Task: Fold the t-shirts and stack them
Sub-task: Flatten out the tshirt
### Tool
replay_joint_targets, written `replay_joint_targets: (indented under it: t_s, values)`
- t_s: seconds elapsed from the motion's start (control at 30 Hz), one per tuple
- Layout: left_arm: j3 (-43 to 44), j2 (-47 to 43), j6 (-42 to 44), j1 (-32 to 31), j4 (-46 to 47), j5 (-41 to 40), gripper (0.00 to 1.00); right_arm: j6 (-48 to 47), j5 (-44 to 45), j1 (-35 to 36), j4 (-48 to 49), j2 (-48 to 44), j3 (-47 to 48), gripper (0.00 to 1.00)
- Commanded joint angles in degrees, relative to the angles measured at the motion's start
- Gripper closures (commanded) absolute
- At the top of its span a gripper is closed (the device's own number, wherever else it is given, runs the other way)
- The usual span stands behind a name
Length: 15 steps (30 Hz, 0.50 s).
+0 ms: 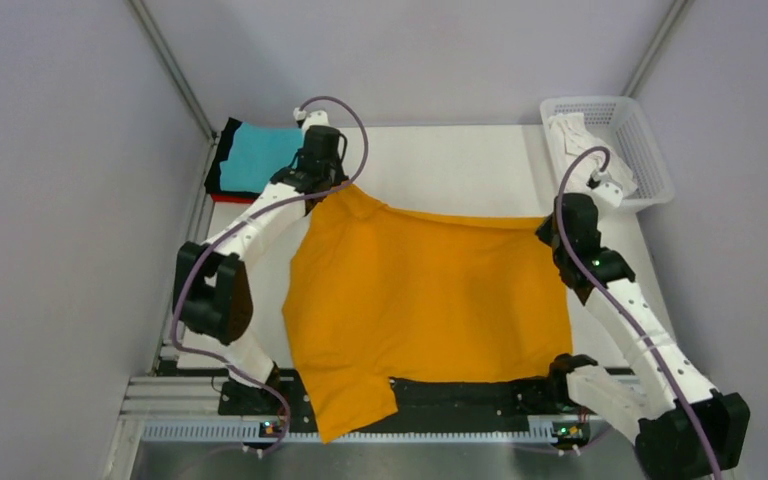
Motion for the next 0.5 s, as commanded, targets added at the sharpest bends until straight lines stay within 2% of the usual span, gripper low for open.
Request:
replay_joint_targets:
  t_s: [0.0,0.23,0.47]
  values:
    - [8.4,7.6,-2.6,2.2,2.6,4.3,1.00,-1.1,3.1,-2.0,12.7,5.5,1.0,1.00]
    - [14.2,15.8,-2.5,4.1,3.7,6.0,1.00,-2.7,1.4,-5.9,19.4,17.1,3.1,1.00]
    - [20.6,24.2,0.2,6.3,5.0,9.8,1.00,-4.6,0.6,-7.0,22.0,29.3,9.5,1.00]
